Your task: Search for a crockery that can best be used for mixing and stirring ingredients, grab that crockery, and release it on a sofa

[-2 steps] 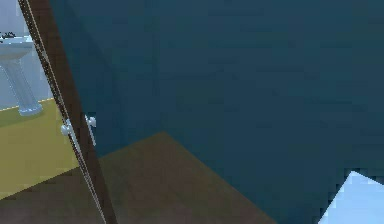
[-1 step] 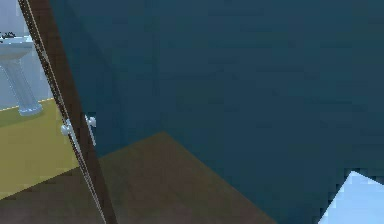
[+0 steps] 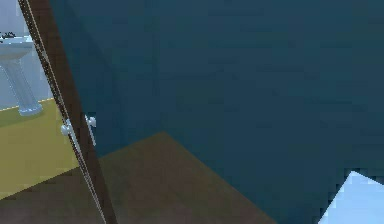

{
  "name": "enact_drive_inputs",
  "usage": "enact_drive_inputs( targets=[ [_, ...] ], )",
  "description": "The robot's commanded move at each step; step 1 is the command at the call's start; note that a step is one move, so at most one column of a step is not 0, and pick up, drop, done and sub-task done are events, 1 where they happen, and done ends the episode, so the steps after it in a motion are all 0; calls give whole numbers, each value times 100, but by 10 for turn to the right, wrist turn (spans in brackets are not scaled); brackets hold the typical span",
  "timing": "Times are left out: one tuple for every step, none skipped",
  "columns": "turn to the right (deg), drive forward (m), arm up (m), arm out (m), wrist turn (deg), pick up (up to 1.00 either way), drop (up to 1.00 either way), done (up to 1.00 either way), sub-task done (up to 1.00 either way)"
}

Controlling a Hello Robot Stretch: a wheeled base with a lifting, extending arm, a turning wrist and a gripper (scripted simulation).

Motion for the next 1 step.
enact_drive_inputs(
  targets=[
    [0, 0, -30, 0, 0, 0, 0, 0, 0]
  ],
)
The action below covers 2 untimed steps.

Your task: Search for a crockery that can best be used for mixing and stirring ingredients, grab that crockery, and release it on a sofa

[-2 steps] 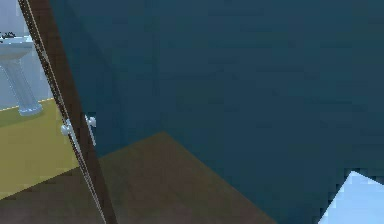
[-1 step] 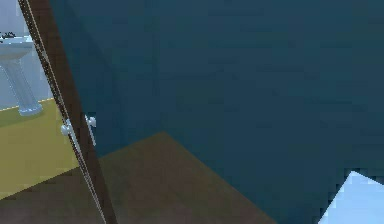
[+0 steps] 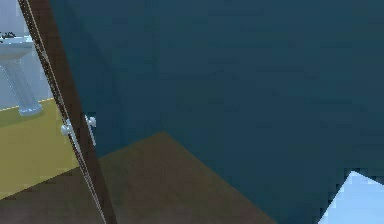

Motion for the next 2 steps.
enact_drive_inputs(
  targets=[
    [0, 0, 0, 0, 0, 100, 0, 0, 0],
    [0, 0, 10, 0, 0, 0, 0, 0, 0]
  ],
)
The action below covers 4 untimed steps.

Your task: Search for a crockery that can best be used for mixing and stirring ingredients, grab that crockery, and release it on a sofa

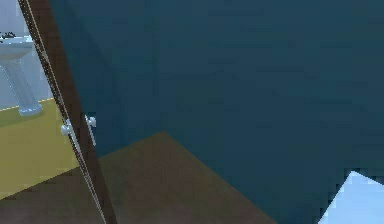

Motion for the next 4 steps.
enact_drive_inputs(
  targets=[
    [0, 0, 20, 0, 0, 0, 0, 0, 0],
    [0, 0, 0, 0, -450, 0, 0, 0, 0],
    [0, 0, 0, 0, -450, 0, 0, 0, 0],
    [0, 0, 0, 0, -360, 0, 0, 0, 0]
  ],
)
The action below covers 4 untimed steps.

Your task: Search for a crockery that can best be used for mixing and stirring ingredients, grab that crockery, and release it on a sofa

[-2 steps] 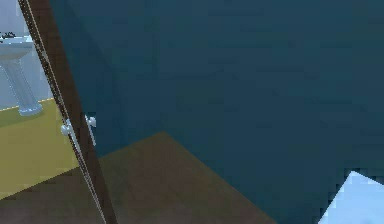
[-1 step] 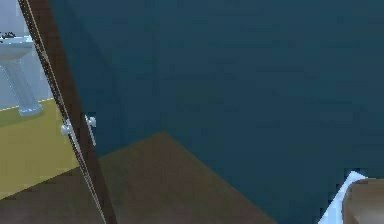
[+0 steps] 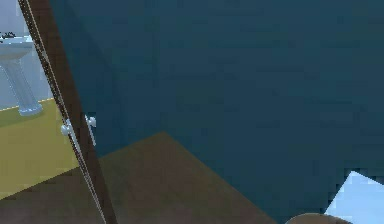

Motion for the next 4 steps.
enact_drive_inputs(
  targets=[
    [0, 0, 0, -24, 0, 0, 0, 0, 0],
    [-450, 0, 0, 0, 0, 0, 0, 0, 0],
    [-450, 0, 0, 0, 0, 0, 0, 0, 0],
    [-390, 0, 0, 0, 0, 0, 0, 0, 0]
  ],
)
